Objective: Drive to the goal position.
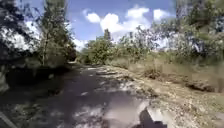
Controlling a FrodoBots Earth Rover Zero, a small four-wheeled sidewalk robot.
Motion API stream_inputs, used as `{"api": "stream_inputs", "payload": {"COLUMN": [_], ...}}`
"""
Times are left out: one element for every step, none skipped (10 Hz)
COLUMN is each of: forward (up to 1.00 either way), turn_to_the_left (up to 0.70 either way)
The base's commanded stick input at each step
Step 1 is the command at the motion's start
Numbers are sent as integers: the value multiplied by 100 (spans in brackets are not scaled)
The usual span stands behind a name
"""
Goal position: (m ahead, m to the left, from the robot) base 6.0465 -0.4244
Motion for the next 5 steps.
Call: {"api": "stream_inputs", "payload": {"forward": [85, 85, 85, 85, 85], "turn_to_the_left": [34, 28, 17, 5, 0]}}
